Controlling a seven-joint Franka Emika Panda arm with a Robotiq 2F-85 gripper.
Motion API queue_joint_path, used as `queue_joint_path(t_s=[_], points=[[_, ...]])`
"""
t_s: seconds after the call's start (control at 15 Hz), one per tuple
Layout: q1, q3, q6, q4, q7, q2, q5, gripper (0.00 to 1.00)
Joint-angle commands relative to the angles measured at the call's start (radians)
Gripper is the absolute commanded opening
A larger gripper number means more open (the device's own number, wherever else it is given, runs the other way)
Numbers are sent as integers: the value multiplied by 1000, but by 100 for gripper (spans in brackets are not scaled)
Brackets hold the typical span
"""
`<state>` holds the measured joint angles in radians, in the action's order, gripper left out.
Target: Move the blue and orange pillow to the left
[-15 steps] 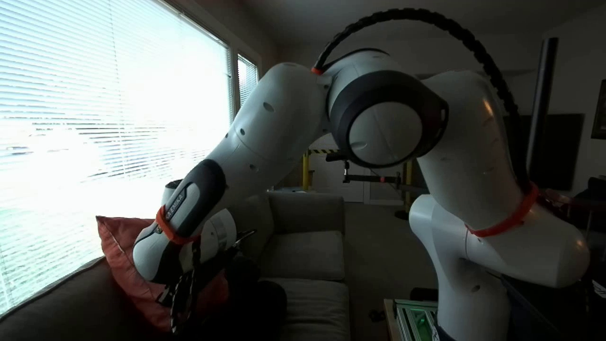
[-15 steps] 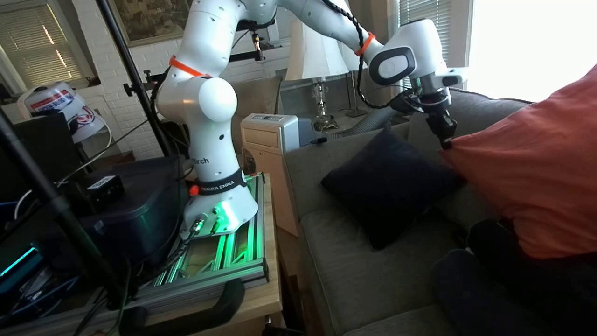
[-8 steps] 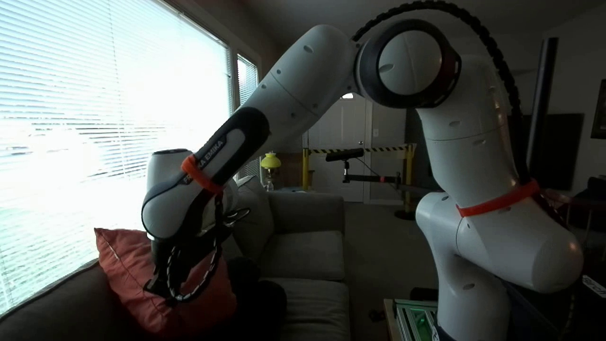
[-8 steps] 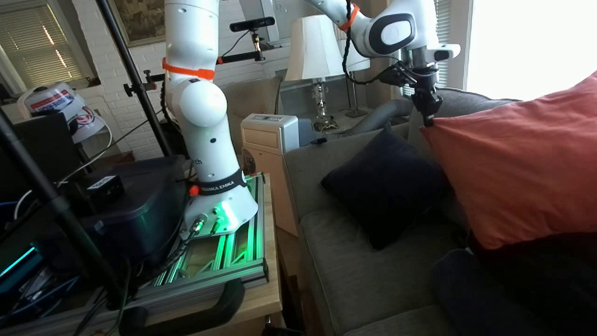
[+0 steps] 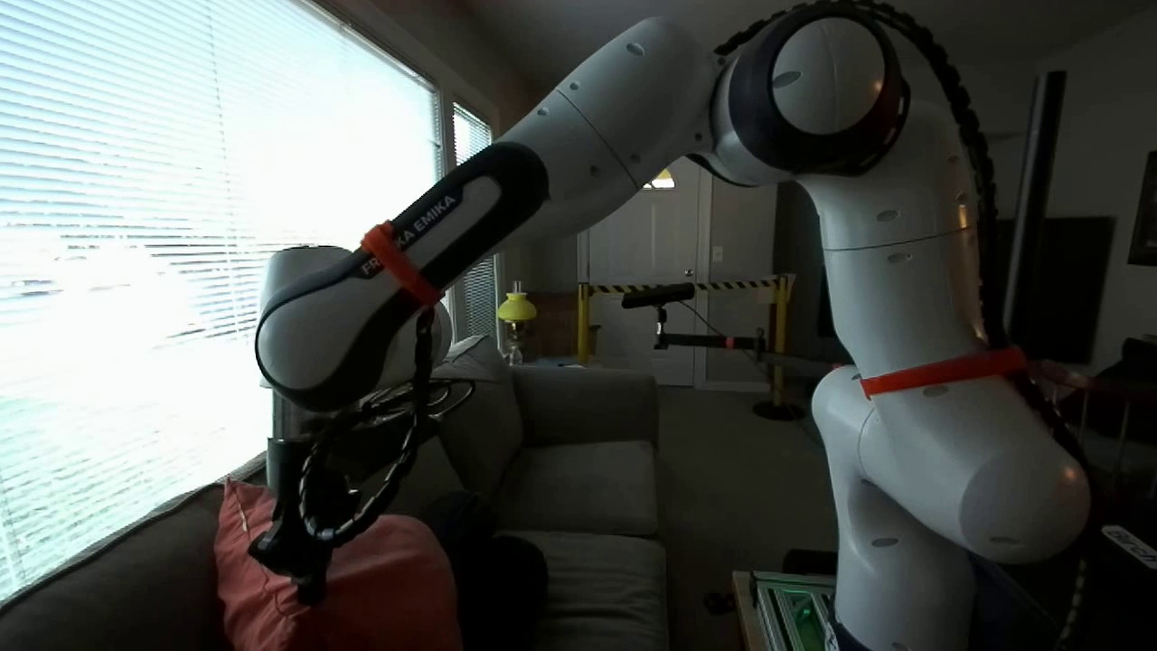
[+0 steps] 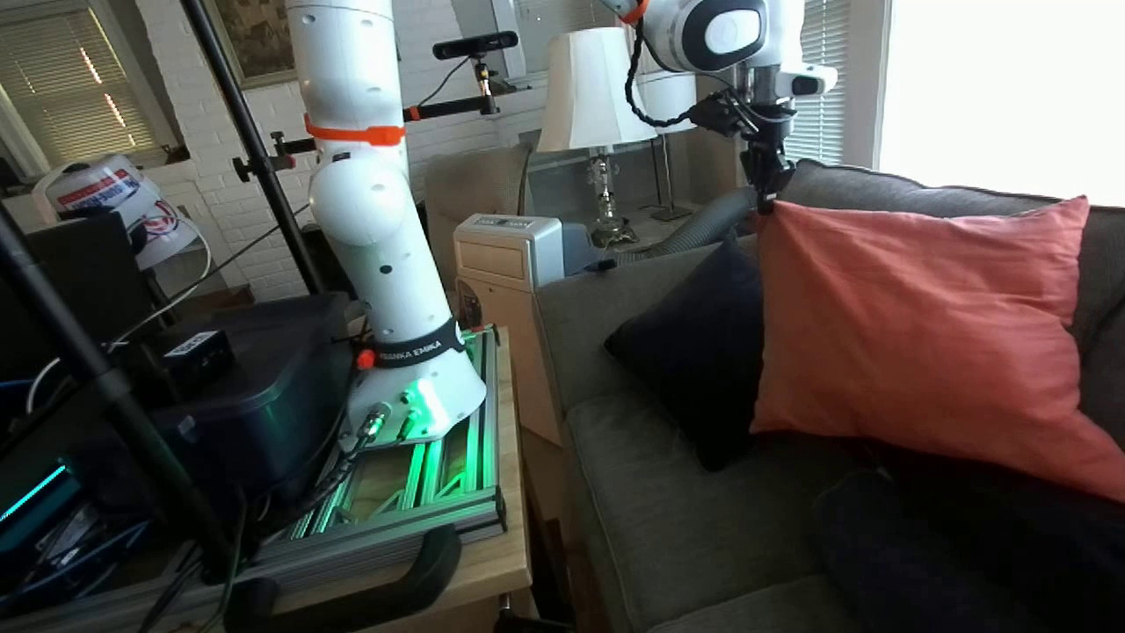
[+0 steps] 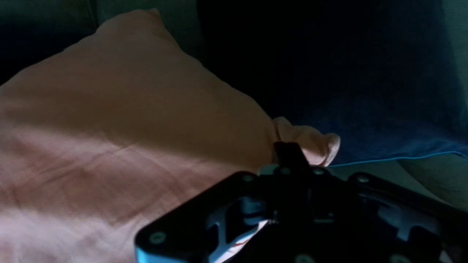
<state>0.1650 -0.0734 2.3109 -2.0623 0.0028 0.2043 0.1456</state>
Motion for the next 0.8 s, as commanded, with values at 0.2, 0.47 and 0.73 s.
queue_joint_path(t_s=[0.2, 0.47, 0.73], points=[[-60, 123, -113, 16, -21, -49, 73, 0], [-56, 172, -146, 17, -52, -67, 143, 0], [-52, 211, -161, 22, -106, -71, 218, 0]])
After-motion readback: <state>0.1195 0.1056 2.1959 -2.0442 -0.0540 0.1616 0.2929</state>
